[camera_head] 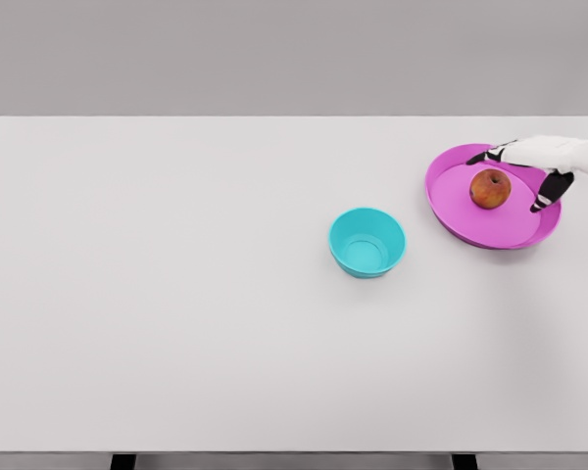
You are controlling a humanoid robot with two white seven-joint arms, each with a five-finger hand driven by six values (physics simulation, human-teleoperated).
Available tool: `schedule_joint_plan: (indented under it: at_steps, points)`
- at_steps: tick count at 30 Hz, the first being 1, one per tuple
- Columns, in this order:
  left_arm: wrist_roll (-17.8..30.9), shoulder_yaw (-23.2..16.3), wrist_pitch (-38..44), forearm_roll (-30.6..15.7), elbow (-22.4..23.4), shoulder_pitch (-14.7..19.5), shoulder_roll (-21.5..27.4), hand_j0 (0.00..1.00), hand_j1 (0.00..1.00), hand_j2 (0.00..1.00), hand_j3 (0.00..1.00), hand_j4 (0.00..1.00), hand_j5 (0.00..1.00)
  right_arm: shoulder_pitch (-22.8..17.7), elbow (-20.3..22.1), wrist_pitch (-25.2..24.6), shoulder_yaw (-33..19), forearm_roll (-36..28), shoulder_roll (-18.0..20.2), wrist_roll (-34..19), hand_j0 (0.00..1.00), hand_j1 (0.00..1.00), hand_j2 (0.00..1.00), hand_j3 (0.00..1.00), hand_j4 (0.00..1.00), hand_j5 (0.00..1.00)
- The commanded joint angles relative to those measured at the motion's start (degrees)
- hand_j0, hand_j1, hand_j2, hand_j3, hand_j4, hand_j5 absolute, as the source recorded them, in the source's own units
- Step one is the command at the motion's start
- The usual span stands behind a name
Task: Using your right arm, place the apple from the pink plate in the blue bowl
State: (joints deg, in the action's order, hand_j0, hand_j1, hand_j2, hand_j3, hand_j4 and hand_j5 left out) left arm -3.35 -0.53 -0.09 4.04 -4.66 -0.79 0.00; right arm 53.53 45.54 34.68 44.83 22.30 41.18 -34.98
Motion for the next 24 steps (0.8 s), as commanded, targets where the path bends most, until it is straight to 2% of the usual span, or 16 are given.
schedule_joint_plan:
  at_steps: [1,3,5,10,11,12,18,22,24]
  points:
    - [0.01,0.00,0.00,0.01,0.00,0.00,0.00,1.00,1.00,1.00,1.00,1.00,1.00,0.00,-2.91,-0.14,1.32,0.29,-1.19,-0.02,1.00,1.00,1.00,1.00,1.00,1.00]
    - [0.01,0.00,0.00,0.01,0.00,0.00,0.00,1.00,1.00,1.00,1.00,1.00,1.00,0.53,-3.08,-0.23,1.32,0.47,-2.16,-0.02,1.00,1.00,1.00,1.00,1.00,1.00]
    - [0.01,0.00,0.00,0.01,0.00,0.00,0.00,1.00,1.00,1.00,1.00,1.00,1.00,2.37,-6.16,-0.14,3.34,0.73,-3.92,-0.02,1.00,1.00,1.00,1.00,1.00,1.00]
    - [0.01,0.00,0.00,0.01,0.00,0.00,0.00,1.00,1.00,1.00,1.00,1.00,1.00,2.64,-6.25,-0.14,3.51,0.82,-4.01,-0.02,1.00,1.00,1.00,1.00,1.00,1.00]
    - [0.01,0.00,0.00,0.01,0.00,0.00,0.00,1.00,1.00,1.00,1.00,1.00,1.00,2.64,-6.25,-0.14,3.51,0.82,-4.01,-0.02,0.94,0.94,0.94,0.94,0.94,0.94]
    - [0.01,0.00,0.00,0.01,0.00,0.00,0.00,1.00,1.00,1.00,1.00,1.00,1.00,2.64,-6.34,-0.14,3.51,0.82,-4.01,-0.02,0.94,0.94,0.94,0.94,0.94,0.94]
    - [0.01,0.00,0.00,0.01,0.00,0.00,0.00,1.00,1.00,1.00,1.00,1.00,1.00,2.55,-6.07,-0.05,3.78,0.82,-4.01,-0.02,0.52,0.52,0.52,0.52,0.52,0.52]
    - [0.01,0.00,0.00,0.01,0.00,0.00,0.00,1.00,1.00,1.00,1.00,1.00,1.00,2.55,-5.99,-0.05,3.78,0.91,-4.01,-0.02,0.43,0.43,0.43,0.43,0.43,0.43]
    - [0.01,0.00,0.00,0.01,0.00,0.00,0.00,1.00,1.00,1.00,1.00,1.00,1.00,2.64,-5.81,-0.05,3.78,1.08,-4.01,-0.02,0.42,0.42,0.42,0.42,0.42,0.42]
